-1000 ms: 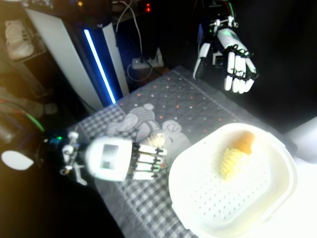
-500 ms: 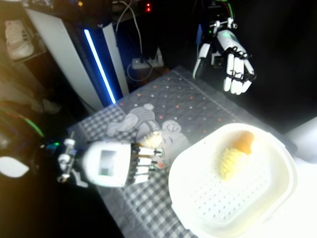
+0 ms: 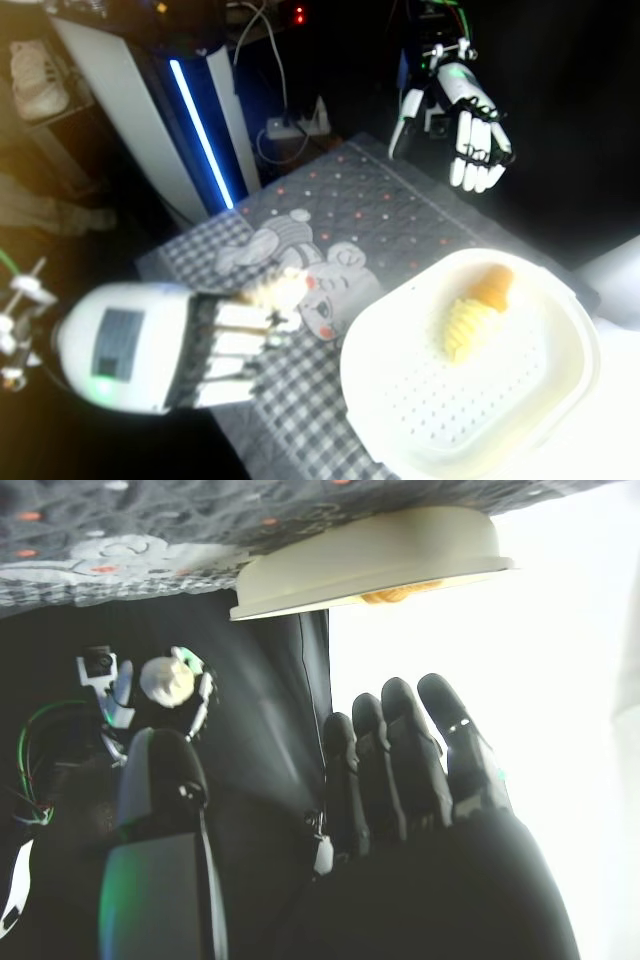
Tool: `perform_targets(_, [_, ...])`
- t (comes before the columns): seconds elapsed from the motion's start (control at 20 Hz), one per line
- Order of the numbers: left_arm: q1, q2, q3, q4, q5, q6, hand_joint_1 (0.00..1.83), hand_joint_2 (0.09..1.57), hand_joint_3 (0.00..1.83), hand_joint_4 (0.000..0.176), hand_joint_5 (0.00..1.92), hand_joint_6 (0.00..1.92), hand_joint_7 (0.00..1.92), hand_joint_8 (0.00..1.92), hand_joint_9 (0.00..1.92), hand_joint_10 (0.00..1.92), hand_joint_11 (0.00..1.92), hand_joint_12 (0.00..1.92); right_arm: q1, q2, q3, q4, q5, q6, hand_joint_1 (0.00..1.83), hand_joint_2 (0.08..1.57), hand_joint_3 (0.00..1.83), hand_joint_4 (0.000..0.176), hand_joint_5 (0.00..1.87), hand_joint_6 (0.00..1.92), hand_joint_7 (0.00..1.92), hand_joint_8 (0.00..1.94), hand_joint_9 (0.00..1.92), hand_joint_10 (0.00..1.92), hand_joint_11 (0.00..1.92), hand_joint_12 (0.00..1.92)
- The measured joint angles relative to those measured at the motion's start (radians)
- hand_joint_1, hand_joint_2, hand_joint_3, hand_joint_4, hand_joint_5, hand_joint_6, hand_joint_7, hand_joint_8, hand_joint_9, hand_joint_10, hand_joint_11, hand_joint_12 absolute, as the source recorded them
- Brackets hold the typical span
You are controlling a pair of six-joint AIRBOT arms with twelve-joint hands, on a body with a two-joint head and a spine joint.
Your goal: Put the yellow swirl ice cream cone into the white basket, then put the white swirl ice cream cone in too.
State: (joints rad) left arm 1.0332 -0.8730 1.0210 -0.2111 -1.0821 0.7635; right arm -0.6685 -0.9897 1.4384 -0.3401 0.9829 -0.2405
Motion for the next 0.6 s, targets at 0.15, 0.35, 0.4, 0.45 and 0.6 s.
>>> perform_targets(0.15, [0.013,0.0,0.0,-0.004,-0.002,-0.003,0.9,0.93,0.0,0.0,0.54,0.0,0.51,0.0,0.48,0.01,0.01,1.09,0.107,-0.085,0.069,0.007,0.014,-0.031,1.3,1.03,0.0,0.0,1.12,0.62,1.25,0.6,1.14,0.85,0.99,1.22])
perform_targets(0.35, [0.006,0.0,0.0,0.006,-0.021,-0.005,0.88,0.93,0.0,0.0,0.53,0.0,0.53,0.0,0.47,0.0,0.0,1.1,0.14,-0.258,0.209,-0.019,-0.143,-0.03,1.28,1.01,0.0,0.0,1.16,0.62,1.35,0.41,1.34,0.45,1.07,1.19])
perform_targets(0.4, [0.004,0.0,0.0,0.016,-0.022,-0.007,0.88,0.92,0.0,0.0,0.54,0.0,0.53,0.0,0.47,0.0,0.0,1.08,0.146,-0.312,0.259,-0.012,-0.198,-0.027,1.27,1.01,0.0,0.0,1.19,0.57,1.32,0.48,1.26,0.59,0.97,1.34])
perform_targets(0.45, [0.002,-0.004,0.001,0.015,-0.023,-0.008,0.87,0.92,0.0,0.0,0.55,0.0,0.53,0.0,0.46,0.0,0.0,1.07,0.153,-0.352,0.3,-0.014,-0.241,-0.026,1.27,1.01,0.0,0.0,1.16,0.6,1.31,0.52,1.25,0.59,0.89,1.38])
perform_targets(0.6, [-0.011,-0.018,0.014,0.024,-0.018,-0.017,0.91,0.92,0.0,0.0,0.55,0.0,0.53,0.0,0.47,0.01,0.0,1.13,0.192,-0.454,0.398,-0.069,-0.382,-0.023,1.15,1.04,0.0,0.0,0.85,0.29,1.01,0.4,1.0,0.4,0.63,1.26])
